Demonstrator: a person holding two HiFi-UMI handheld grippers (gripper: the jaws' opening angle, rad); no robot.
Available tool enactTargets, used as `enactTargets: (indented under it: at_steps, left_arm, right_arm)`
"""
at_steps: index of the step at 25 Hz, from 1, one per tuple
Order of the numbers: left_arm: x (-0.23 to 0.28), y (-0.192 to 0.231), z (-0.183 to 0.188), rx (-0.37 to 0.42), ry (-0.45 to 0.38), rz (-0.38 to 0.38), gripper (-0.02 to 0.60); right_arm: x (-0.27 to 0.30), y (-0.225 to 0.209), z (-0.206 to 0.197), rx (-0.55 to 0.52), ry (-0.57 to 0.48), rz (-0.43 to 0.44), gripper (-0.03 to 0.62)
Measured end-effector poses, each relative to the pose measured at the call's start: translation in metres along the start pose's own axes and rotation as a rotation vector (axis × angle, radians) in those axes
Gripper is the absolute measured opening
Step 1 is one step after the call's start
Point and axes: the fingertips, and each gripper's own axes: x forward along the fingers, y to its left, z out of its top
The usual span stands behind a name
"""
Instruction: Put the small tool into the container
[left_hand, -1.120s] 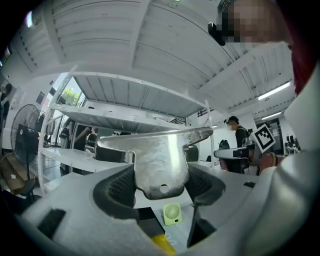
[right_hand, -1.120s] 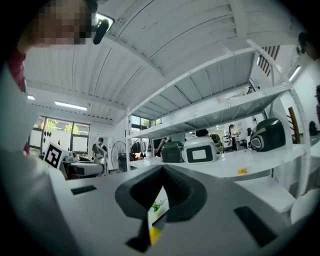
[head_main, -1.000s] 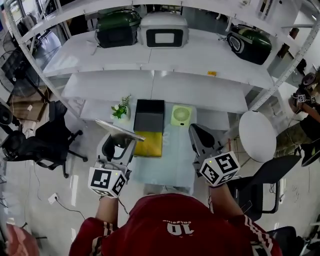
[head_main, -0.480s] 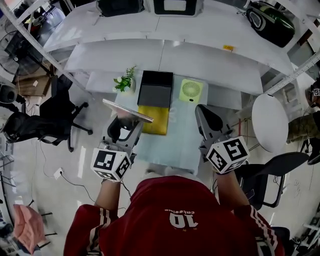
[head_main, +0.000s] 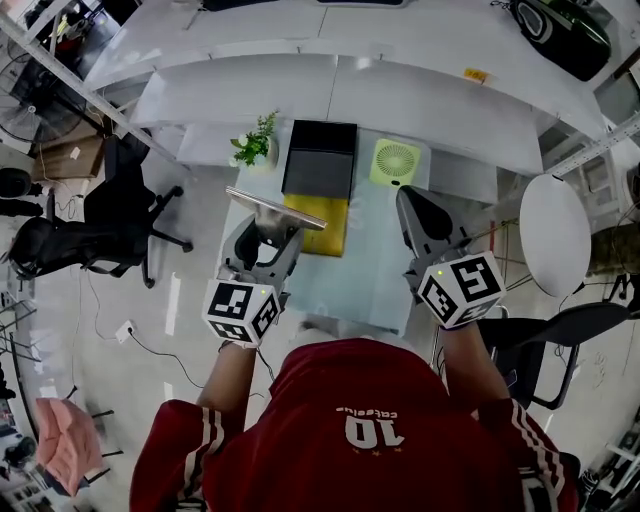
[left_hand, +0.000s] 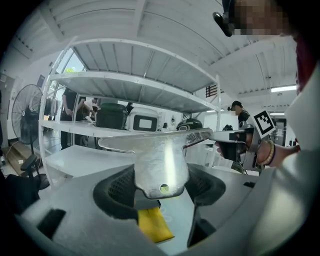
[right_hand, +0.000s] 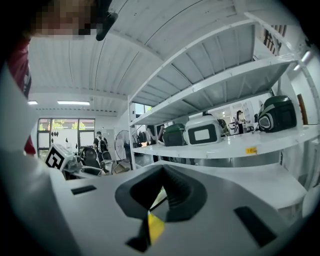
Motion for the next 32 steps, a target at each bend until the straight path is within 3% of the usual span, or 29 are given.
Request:
enactTargets:
  at_steps: [3,8,19,32]
  left_arm:
    - [0.009,0.002,-0.016,0.002,0.035,0.005,0.293]
    - [0.022,0.006,-0.046,-0.070,0.079,0.008,0.293]
    - [0.055,0.013,-0.102,-0.067,0.206,0.033,0.291]
    - [0.085,0.035,-0.178,-0.129,0.393,0.106,0.291]
  right_arm:
    - [0.007,-0.006,-0.010,0.006,0.023,-0.006,0.003]
    - [0.017,-0.012,-0.026,0.006,0.043,0.001,0.003]
    - [0.045,-0.013,-0.061,0.021,0.114,0.048,0.004]
    - [0.072,-0.013,-0.073,0.028,0.152,0.098,0.003]
